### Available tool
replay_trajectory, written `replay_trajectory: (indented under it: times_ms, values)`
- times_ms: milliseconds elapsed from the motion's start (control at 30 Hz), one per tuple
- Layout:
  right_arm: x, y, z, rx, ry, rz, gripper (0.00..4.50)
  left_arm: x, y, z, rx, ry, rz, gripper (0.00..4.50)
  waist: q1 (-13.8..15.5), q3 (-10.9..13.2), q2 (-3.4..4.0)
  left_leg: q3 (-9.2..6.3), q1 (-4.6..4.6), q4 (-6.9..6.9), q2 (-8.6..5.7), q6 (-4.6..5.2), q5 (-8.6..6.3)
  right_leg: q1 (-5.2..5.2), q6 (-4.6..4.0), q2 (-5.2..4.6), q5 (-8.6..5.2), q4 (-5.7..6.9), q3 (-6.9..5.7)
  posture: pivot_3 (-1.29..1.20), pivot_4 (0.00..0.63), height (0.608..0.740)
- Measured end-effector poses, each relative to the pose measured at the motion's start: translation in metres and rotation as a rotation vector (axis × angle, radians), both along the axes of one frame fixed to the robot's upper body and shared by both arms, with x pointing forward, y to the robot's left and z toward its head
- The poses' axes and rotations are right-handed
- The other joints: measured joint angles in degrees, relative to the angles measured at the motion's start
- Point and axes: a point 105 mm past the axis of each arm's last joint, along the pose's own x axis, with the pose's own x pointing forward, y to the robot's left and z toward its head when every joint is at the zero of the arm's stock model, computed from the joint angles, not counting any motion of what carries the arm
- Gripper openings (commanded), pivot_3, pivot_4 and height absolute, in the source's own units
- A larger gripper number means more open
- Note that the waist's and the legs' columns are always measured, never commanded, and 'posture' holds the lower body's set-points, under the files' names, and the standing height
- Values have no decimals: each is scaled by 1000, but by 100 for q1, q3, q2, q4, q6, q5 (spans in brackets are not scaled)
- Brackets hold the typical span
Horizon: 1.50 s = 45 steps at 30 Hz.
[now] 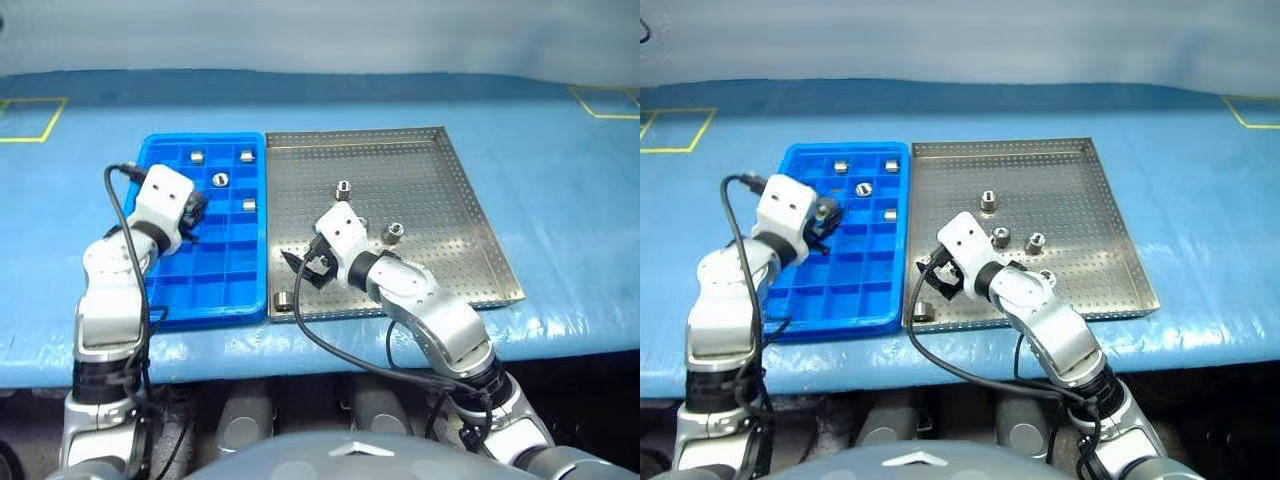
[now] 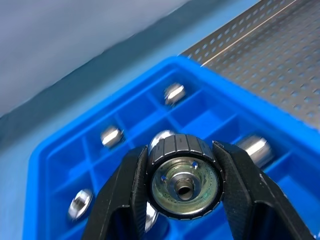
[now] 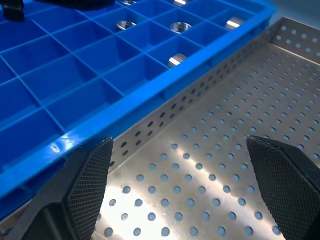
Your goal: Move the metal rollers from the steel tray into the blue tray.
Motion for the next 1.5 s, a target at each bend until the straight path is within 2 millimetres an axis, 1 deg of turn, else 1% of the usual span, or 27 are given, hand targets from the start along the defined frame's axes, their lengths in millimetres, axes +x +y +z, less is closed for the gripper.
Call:
replay_trajectory:
  times_ms: [67, 100, 233, 300, 400, 467, 600, 667, 733, 833, 867, 900, 967, 1000, 1033, 1067, 1133, 1200, 1267, 1333, 1367, 1433, 1500]
  values:
    - [-1, 5, 1, 3, -13, 33, 4500, -7, 8, -7, 22, 17, 49, 1695, 36, -1, -2, 0, 13, 1, 0, 0, 1, 13, -7, -2, -1, -2, -1, 57, 150, 740]
    - [-2, 6, 1, 3, -14, 45, 4500, -9, 12, -8, 36, 18, 76, 1695, 52, -2, -4, 0, 16, 2, 0, 0, 2, 17, -24, -2, -9, -3, -3, 57, 150, 740]
    - [-5, 10, 1, 7, -20, 65, 4500, -10, 27, -4, 63, -36, 192, 1695, 66, -5, -8, 1, 25, 3, 2, -2, 8, 25, -36, -1, -5, -3, -3, 48, 150, 740]
    - [-6, 10, -1, 6, -15, 67, 4500, -9, 32, -6, 59, -47, 226, 1695, 65, -6, -9, 0, 28, 3, 3, -2, 8, 27, -38, -1, -4, -2, -4, 48, 150, 740]
    - [-8, 9, -5, 5, 0, 68, 4500, -5, 43, -19, 46, -26, 283, 1695, 66, -7, -10, 0, 28, 1, 4, -3, 9, 27, -40, 0, -4, -2, -6, 48, 150, 740]
    - [-9, 10, -6, 2, 0, 69, 4500, -4, 46, -28, 50, 3, 290, 1695, 56, -7, -11, 2, 28, 1, 4, -3, 8, 26, -41, 0, -4, -2, -5, 3, 150, 740]
    - [-8, 7, -5, -3, -11, 51, 4500, 0, 46, -31, 45, 4, 296, 1695, -7, -10, -13, 2, 30, 1, 3, -3, 8, 29, -41, -2, -4, -2, -5, -22, 150, 740]
    - [-9, 6, -6, -4, -7, 42, 4500, 1, 45, -35, 29, 14, 293, 2426, -32, -10, -13, 3, 31, 1, 4, -3, 8, 28, -41, -2, -4, -2, -4, -22, 150, 740]
    - [-10, 4, -7, -4, -5, 34, 4500, 3, 44, -33, 15, 5, 287, 2928, -33, -12, -10, 3, 32, 1, 4, -3, 8, 29, -43, -3, -4, -1, -4, -22, 150, 740]
    - [-11, 4, -4, 0, -16, 37, 4500, 2, 42, -28, 7, -7, 280, 3934, -6, -14, -13, -1, 32, 2, 0, -3, 9, 35, -43, -7, -5, -4, -9, -36, 150, 740]
    - [-11, 3, -4, -2, -18, 38, 4500, 3, 36, -26, -11, -6, 252, 4267, 6, -14, -13, -5, 31, 2, -5, 0, 10, 39, -43, -15, -5, -6, -15, -39, 150, 740]
    - [-11, 2, -3, -5, -20, 38, 4500, 4, 29, -24, -33, -5, 218, 4466, 11, -14, -15, -7, 30, 3, -10, 4, 10, 41, -43, -22, -4, -9, -18, -39, 150, 740]
    - [-11, -2, -4, -13, -18, 35, 4500, 9, 7, -17, -97, -11, 122, 4466, -4, -14, -19, -5, 28, 5, -17, 10, 10, 41, -38, -31, -2, -12, -18, -42, 150, 740]
    - [-11, -5, -3, -15, -19, 32, 4500, 14, -8, -4, -142, -37, 45, 4466, -9, -12, -23, -8, 20, 12, -16, 11, 10, 38, -37, -31, -1, -12, -21, -45, 150, 740]
    - [-11, -7, -2, -18, -21, 31, 4500, 17, -19, 7, -168, -63, -13, 4466, -15, -12, -23, -9, 20, 12, -17, 11, 10, 38, -36, -30, 0, -12, -22, -48, 150, 740]
    - [-10, -12, -1, -22, -26, 21, 4500, 21, -36, 26, -197, -103, -113, 4466, -20, -12, -23, -8, 20, 13, -17, 12, 10, 39, -36, -30, 0, -12, -22, -48, 150, 740]
    - [-8, -17, 1, -23, -31, 4, 4500, 21, -59, 52, -206, -159, -253, 4466, -42, -13, -21, -6, 26, 10, -16, 12, 10, 42, -37, -28, -1, -11, -20, -61, 150, 740]
    - [-8, -23, 2, -21, -30, -17, 4500, 21, -83, 63, -203, -146, -413, 4466, -86, -13, -20, -5, 30, 4, -15, 11, 10, 42, -40, -21, -3, -10, -18, -75, 150, 740]
    - [-8, -28, 2, -20, -24, -32, 4500, 16, -103, 61, -186, -86, -566, 4466, -137, -13, -19, -1, 33, -2, -15, 11, 10, 40, -42, -18, -5, -10, -14, -84, 150, 740]
    - [-9, -31, 1, -21, -14, -45, 4500, 9, -114, 42, -130, 44, -713, 4466, -201, -12, -18, 3, 33, -7, -13, 11, 10, 34, -42, -13, -8, -10, -8, -93, 150, 740]
    - [-10, -32, 2, -20, -17, -49, 4500, 6, -115, 33, -88, 104, -770, 4466, -230, -12, -18, 3, 29, -8, -10, 9, 11, 27, -43, -10, -10, -6, -7, -97, 150, 740]
    - [-11, -34, 3, -16, -17, -59, 4500, -1, -109, 13, 31, 245, -889, 4466, -286, -12, -18, 5, 23, -11, -11, 6, 13, 16, -36, -3, -19, -4, -5, -102, 150, 740]
    - [-12, -36, -1, -20, -1, -74, 4500, -1, -105, 6, 95, 310, -953, 4466, -298, -12, -18, 6, 15, -10, -3, 4, 14, 7, -28, -3, -24, -2, -4, -116, 150, 740]
